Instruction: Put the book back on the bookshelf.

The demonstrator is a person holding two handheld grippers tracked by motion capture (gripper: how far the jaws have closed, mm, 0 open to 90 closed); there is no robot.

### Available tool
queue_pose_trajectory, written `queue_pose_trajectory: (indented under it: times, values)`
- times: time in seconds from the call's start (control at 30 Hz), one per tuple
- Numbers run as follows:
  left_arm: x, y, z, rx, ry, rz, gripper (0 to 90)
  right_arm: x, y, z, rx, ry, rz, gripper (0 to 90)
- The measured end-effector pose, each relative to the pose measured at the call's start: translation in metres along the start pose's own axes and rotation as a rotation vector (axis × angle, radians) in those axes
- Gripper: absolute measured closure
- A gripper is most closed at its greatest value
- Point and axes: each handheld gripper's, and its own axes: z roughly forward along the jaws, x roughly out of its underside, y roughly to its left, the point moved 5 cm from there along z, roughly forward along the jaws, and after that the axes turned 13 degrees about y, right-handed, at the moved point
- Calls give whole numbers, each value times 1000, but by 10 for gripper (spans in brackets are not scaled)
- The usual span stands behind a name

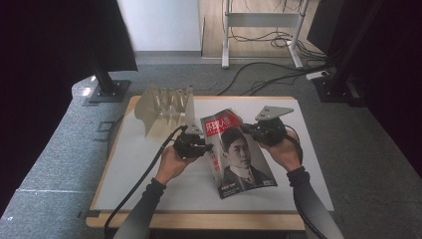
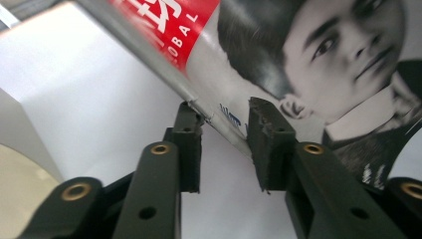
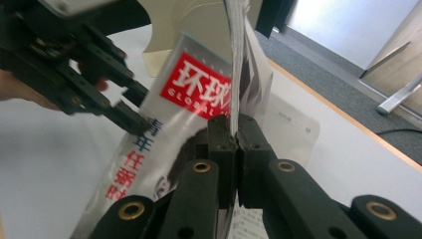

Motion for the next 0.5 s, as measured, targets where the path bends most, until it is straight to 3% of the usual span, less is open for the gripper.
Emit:
queue_pose_trajectory:
  times: [0.17, 0.3, 0.4, 0.5]
  values:
    - [-7, 2, -22, -31, -34, 19, 757, -2, -7, 1, 14, -19, 24, 855]
    - [-12, 2, -42, -126, -94, 65, 795, -5, -10, 0, 23, -55, 64, 854]
    - [-12, 1, -48, -153, -104, 85, 809, -4, -12, 1, 31, -70, 76, 856]
    - [-11, -5, -53, -214, -128, 155, 814, 0, -16, 3, 47, -69, 90, 858]
